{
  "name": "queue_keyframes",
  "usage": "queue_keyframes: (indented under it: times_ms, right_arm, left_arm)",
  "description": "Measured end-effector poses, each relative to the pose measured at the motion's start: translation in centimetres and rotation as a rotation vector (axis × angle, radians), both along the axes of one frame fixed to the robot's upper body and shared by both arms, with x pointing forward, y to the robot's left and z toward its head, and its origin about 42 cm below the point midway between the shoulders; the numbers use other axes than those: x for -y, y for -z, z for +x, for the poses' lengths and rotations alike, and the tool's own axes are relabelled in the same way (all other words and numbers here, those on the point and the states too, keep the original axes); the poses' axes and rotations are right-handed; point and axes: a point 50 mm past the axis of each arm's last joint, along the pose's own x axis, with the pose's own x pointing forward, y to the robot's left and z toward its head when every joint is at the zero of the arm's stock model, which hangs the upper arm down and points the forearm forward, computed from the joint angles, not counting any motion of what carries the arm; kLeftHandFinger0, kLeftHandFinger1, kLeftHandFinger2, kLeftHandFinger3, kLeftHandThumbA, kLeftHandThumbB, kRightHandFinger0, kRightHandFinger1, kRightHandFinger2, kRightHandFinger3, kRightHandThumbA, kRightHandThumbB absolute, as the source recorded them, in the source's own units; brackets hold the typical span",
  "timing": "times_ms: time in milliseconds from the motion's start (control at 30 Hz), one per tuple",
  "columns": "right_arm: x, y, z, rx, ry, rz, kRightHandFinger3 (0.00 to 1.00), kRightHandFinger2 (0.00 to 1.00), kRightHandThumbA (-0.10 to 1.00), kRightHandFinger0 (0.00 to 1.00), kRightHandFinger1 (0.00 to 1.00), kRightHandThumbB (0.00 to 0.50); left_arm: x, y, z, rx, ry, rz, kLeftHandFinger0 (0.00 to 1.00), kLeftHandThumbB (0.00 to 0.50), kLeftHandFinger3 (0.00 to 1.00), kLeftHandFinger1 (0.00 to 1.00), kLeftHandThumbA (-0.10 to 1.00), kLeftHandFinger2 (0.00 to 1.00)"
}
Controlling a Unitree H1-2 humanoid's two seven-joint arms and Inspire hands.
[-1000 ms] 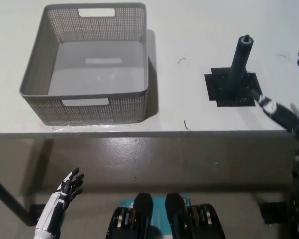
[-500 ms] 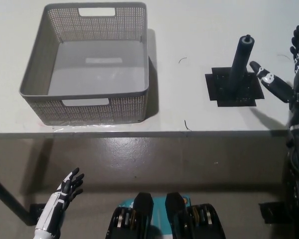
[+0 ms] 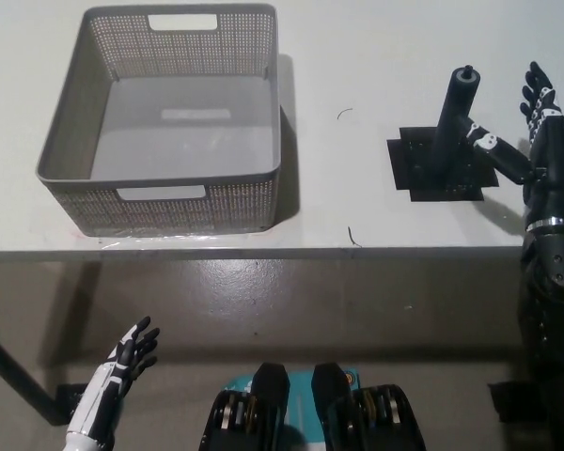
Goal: Use the right hand to pick up a electric screw driver and put it into a container on the left side
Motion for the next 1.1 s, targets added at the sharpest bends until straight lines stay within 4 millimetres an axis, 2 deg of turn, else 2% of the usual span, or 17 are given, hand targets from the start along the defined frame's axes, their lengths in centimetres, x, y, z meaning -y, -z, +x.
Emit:
queue_keyframes:
  times_ms: [33,67,100,133,200,267,300,433,567,733,933,1033,1100]
  right_arm:
    - [-0.1,0.0,0.1,-0.004,-0.002,-0.001,1.00,1.00,1.00,1.00,1.00,0.383]
    - [-0.1,0.1,0.1,-0.007,-0.003,-0.001,1.00,1.00,1.00,1.00,1.00,0.387]
    - [-0.2,0.2,0.3,-0.015,-0.005,-0.001,1.00,1.00,1.00,1.00,1.00,0.356]
    - [-0.3,0.4,0.4,-0.024,-0.006,-0.001,1.00,1.00,1.00,1.00,1.00,0.355]
    - [-0.5,0.6,0.8,-0.041,-0.007,-0.001,1.00,1.00,1.00,1.00,1.00,0.321]
    - [-0.8,0.7,1.1,-0.056,-0.008,-0.004,1.00,1.00,1.00,1.00,1.00,0.321]
    - [-0.9,0.8,1.3,-0.061,-0.010,-0.007,1.00,1.00,1.00,1.00,1.00,0.342]
    - [-1.5,0.8,1.9,-0.076,-0.016,-0.012,1.00,1.00,1.00,1.00,1.00,0.358]
    - [-2.1,0.7,2.5,-0.091,-0.019,-0.012,1.00,1.00,1.00,1.00,1.00,0.395]
    - [-2.9,0.8,3.3,-0.121,-0.025,-0.010,1.00,1.00,1.00,1.00,1.00,0.378]
    - [-3.5,0.8,4.0,-0.152,-0.029,-0.024,1.00,1.00,1.00,1.00,1.00,0.403]
    - [-3.8,0.5,4.6,-0.163,-0.035,-0.034,1.00,1.00,1.00,1.00,1.00,0.391]
    - [-4.1,-0.2,5.2,-0.172,-0.040,-0.042,1.00,1.00,1.00,1.00,1.00,0.421]
  left_arm:
    - [0.0,0.0,0.0,0.000,0.000,0.000,1.00,0.009,1.00,1.00,1.00,1.00]
    - [0.0,0.0,0.0,0.000,0.000,0.000,1.00,0.010,1.00,1.00,1.00,1.00]
    - [0.0,0.0,0.0,0.000,0.000,0.000,1.00,0.012,1.00,1.00,1.00,1.00]
    - [0.0,0.0,0.0,0.000,0.000,0.000,1.00,0.012,1.00,1.00,1.00,1.00]
    - [0.0,0.0,0.0,0.001,0.000,0.000,1.00,0.008,1.00,1.00,1.00,1.00]
    - [0.0,0.0,0.0,0.001,0.000,0.000,1.00,0.010,1.00,1.00,1.00,1.00]
    - [0.0,0.0,0.0,0.001,0.000,0.000,1.00,0.012,1.00,1.00,1.00,1.00]
    - [0.0,0.0,0.0,0.001,0.001,0.001,1.00,0.021,1.00,1.00,1.00,1.00]
    - [0.0,0.0,0.0,0.002,0.004,0.001,1.00,0.019,1.00,1.00,1.00,1.00]
    - [0.1,-0.1,0.1,0.003,0.014,0.000,1.00,0.017,1.00,1.00,1.00,1.00]
    - [0.1,-0.1,0.1,0.003,0.018,0.000,1.00,0.012,1.00,1.00,1.00,1.00]
    - [0.1,-0.1,0.1,0.004,0.019,0.000,1.00,0.009,1.00,1.00,1.00,1.00]
    - [0.1,-0.3,0.2,0.009,0.020,0.001,1.00,0.011,1.00,1.00,1.00,1.00]
